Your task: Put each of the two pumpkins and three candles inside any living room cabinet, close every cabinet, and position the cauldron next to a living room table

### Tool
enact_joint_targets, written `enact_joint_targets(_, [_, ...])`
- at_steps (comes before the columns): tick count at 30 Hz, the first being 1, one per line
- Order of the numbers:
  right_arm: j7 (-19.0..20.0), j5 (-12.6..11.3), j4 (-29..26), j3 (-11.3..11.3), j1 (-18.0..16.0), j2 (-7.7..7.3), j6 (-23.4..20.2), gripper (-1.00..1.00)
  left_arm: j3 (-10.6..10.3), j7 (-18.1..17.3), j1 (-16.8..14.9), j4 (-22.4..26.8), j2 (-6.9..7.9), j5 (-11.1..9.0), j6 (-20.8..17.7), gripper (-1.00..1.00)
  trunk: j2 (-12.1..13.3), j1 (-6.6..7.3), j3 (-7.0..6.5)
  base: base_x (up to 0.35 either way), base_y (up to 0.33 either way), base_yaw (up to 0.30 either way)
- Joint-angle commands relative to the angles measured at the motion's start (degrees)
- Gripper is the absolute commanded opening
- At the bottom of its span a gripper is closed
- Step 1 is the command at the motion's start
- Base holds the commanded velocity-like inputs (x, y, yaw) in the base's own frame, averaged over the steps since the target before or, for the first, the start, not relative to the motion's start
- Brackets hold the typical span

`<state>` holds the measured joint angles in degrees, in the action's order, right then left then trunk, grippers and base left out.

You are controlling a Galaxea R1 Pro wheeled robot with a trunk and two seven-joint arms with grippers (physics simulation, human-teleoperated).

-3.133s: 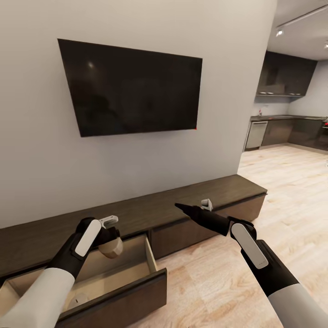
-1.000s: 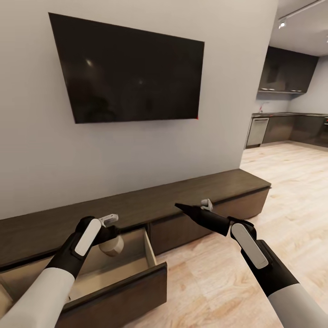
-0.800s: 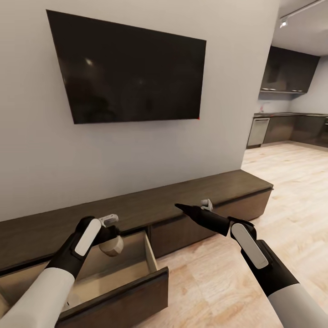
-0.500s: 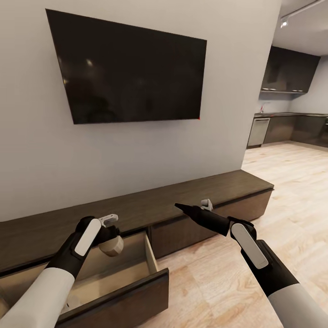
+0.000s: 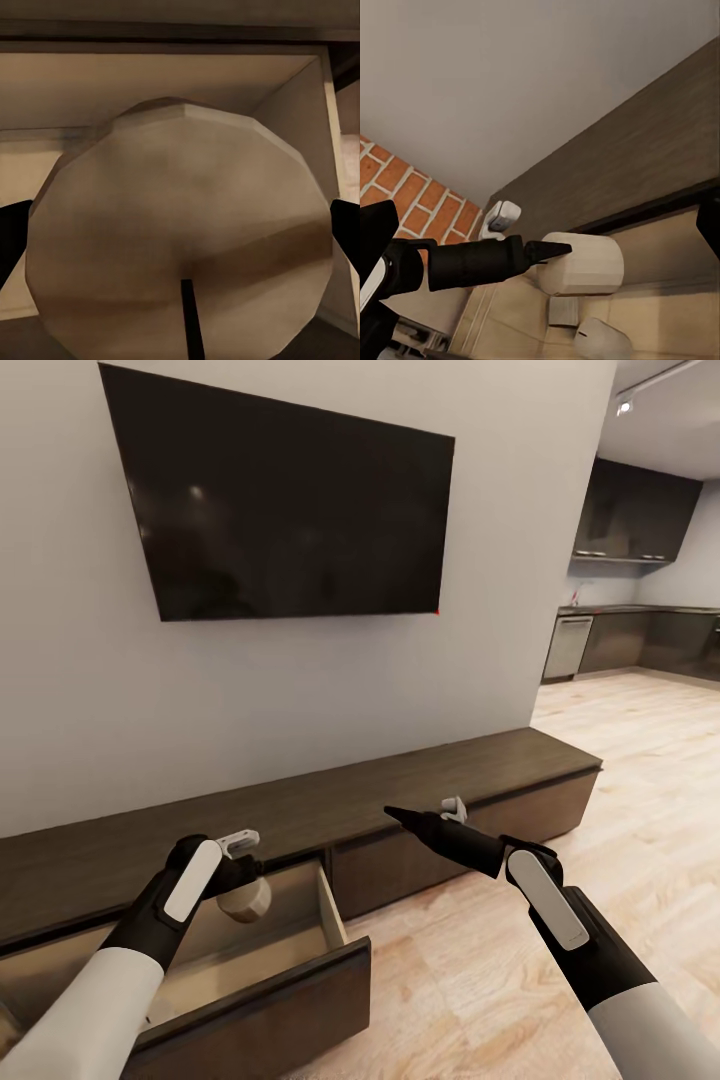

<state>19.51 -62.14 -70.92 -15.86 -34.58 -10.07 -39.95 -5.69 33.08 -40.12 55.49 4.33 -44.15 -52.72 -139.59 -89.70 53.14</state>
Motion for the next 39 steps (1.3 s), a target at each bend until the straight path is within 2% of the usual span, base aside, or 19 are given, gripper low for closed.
enact_joint_targets(1, [0.1,-0.1,0.0,0.0,0.0,-0.04,-0.1,1.0,-0.2,0.6,0.0,0.1,0.04,-0.6,0.0,-1.0,-0.4,-0.21,0.24,0.0,0.0,0.0])
enact_joint_targets(9, [0.1,-0.1,0.0,0.0,0.0,-0.04,-0.1,1.0,-0.2,0.6,0.0,0.0,0.06,-0.1,0.4,-1.0,-3.7,-1.97,1.68,0.0,0.0,0.0])
enact_joint_targets(22, [0.1,-0.1,0.0,0.0,0.0,-0.04,-0.1,1.0,-0.3,1.6,0.0,-0.7,0.06,0.4,3.9,-1.0,-3.8,-2.3,4.56,0.0,0.0,0.0])
enact_joint_targets(30, [0.1,-0.1,0.0,0.0,0.0,-0.04,-0.1,1.0,-0.2,1.7,0.0,-0.7,-0.01,2.3,5.0,-1.0,-3.9,-2.51,6.33,0.0,0.0,0.0])
enact_joint_targets(39, [0.3,-0.1,0.0,0.0,0.0,-0.04,-0.1,1.0,-0.3,1.6,0.0,-0.7,-0.02,2.6,6.8,-1.0,-4.1,-2.74,8.32,0.0,0.0,0.0])
